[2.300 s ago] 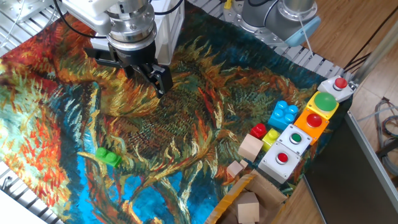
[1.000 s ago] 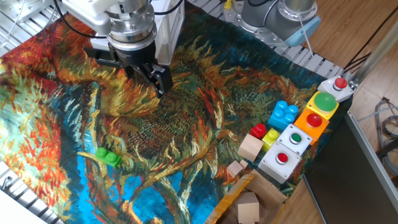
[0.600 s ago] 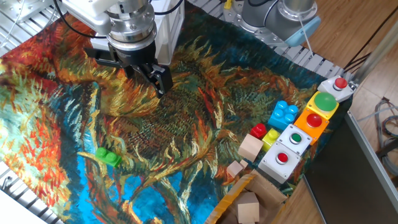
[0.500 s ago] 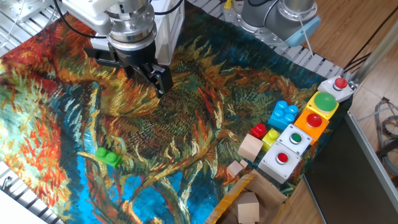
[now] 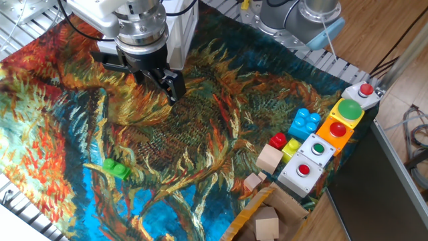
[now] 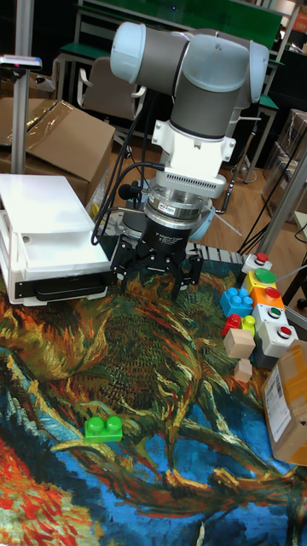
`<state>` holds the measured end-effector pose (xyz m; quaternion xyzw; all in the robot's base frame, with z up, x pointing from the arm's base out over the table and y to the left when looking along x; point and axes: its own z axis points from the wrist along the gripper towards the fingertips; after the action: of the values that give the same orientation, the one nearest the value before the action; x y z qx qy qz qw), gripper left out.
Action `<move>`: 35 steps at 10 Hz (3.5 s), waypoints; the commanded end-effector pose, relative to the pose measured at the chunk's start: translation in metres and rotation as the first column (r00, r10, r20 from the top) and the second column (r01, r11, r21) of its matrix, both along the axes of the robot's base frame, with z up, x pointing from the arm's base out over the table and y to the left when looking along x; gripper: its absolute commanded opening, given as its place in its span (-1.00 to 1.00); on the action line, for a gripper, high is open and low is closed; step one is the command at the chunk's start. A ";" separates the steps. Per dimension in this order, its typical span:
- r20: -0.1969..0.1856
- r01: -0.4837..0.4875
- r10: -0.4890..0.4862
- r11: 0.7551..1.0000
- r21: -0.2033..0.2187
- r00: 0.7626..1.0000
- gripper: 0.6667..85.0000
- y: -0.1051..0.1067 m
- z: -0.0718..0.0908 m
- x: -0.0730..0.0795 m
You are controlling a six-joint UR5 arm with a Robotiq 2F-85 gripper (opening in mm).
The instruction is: Put things in the drawer
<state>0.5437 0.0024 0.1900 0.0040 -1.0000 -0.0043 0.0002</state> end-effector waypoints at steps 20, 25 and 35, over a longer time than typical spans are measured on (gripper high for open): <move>0.055 -0.772 0.785 0.618 -0.150 0.617 -0.98 0.011 0.004 0.058; 0.067 -0.806 0.826 0.562 -0.185 0.560 -0.98 0.002 -0.013 0.069; 0.065 -0.852 0.871 0.490 -0.184 0.487 -0.49 -0.001 -0.013 0.065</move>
<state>0.6001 0.0043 0.1751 0.4866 -0.8699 0.0483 -0.0645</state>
